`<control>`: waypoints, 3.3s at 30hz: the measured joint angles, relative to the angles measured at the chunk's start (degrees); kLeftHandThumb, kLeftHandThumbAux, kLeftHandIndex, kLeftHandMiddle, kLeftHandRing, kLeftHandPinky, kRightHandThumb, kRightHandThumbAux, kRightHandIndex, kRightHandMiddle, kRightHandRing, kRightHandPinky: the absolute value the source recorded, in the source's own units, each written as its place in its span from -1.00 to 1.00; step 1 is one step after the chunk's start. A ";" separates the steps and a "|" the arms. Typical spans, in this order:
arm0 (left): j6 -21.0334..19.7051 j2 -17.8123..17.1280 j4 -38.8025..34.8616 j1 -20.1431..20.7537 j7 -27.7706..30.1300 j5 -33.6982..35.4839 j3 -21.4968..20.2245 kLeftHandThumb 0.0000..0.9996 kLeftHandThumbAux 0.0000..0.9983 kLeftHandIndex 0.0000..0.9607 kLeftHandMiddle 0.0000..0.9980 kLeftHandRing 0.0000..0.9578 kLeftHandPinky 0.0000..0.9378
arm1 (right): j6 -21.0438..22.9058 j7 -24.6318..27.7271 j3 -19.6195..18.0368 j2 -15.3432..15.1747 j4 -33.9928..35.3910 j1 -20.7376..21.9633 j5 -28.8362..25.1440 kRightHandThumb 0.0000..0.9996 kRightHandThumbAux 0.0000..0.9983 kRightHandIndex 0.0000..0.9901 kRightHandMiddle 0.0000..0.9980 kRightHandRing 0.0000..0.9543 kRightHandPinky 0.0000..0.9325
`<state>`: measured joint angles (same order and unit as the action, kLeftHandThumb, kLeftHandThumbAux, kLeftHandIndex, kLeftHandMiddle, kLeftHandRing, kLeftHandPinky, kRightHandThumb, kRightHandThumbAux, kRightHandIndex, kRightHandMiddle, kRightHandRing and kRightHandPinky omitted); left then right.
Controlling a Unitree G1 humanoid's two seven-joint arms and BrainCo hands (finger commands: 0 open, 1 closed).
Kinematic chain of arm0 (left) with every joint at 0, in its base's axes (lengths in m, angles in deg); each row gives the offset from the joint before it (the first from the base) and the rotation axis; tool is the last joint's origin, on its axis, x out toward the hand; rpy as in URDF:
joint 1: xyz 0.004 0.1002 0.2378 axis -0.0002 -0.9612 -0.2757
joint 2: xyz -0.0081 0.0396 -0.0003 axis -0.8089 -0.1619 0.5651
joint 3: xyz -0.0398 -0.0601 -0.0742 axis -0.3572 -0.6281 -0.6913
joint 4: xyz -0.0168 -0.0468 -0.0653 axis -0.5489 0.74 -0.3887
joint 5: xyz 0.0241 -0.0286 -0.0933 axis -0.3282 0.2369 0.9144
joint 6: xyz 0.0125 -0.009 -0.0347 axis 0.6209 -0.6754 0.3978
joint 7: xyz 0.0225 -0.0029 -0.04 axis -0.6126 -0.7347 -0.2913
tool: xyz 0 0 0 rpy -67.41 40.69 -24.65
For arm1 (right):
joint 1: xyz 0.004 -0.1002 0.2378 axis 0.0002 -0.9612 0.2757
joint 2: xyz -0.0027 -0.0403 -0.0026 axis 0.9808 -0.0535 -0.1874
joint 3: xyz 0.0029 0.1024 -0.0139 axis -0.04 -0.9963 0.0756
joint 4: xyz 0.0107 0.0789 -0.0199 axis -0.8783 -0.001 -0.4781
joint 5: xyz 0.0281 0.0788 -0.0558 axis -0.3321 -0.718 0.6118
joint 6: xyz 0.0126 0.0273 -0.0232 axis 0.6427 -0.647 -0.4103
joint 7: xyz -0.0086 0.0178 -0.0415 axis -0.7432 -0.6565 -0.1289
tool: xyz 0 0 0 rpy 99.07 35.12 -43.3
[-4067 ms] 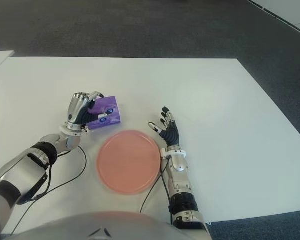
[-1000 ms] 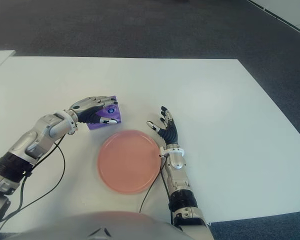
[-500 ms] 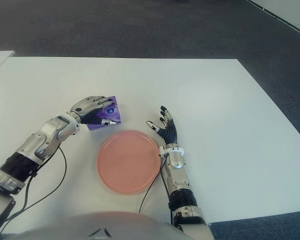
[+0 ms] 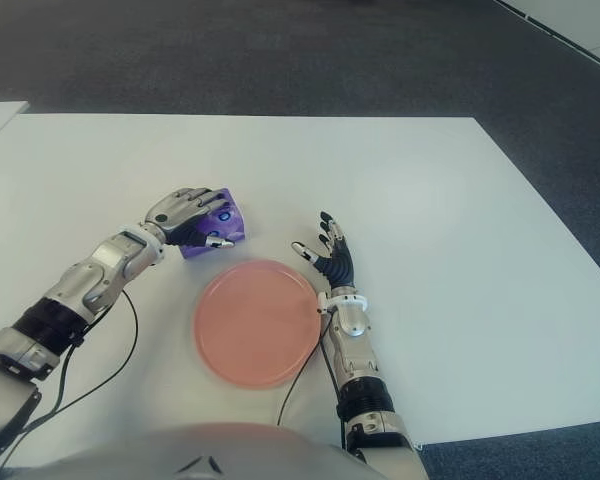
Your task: Put the tissue paper into the plate.
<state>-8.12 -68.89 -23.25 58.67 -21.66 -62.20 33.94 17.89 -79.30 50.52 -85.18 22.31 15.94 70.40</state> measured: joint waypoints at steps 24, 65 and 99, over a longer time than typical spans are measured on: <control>-5.39 1.67 2.59 0.99 -7.29 -6.88 3.16 -0.49 -0.91 -1.00 -1.00 -1.00 -1.00 | -0.53 0.41 -0.04 0.05 -0.17 -0.04 -0.10 -0.88 0.53 -0.79 -0.82 -0.95 -1.00; -20.23 10.07 23.78 2.90 -32.11 -18.27 12.12 -0.48 -0.74 -1.00 -1.00 -1.00 -1.00 | -3.73 2.39 -0.28 -0.06 -0.40 -1.35 -0.79 -0.90 0.62 -0.77 -0.81 -0.92 -1.00; -28.35 17.58 39.25 7.79 -40.92 -10.15 15.58 -0.32 -0.77 -1.00 -1.00 -1.00 -1.00 | -4.65 3.50 -1.07 -0.08 -0.40 -1.79 -1.81 -0.90 0.63 -0.82 -0.84 -0.95 -1.00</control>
<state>-36.47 -51.32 16.00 66.46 -62.58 -72.35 49.53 13.24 -75.80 49.45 -85.26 21.91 14.15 68.59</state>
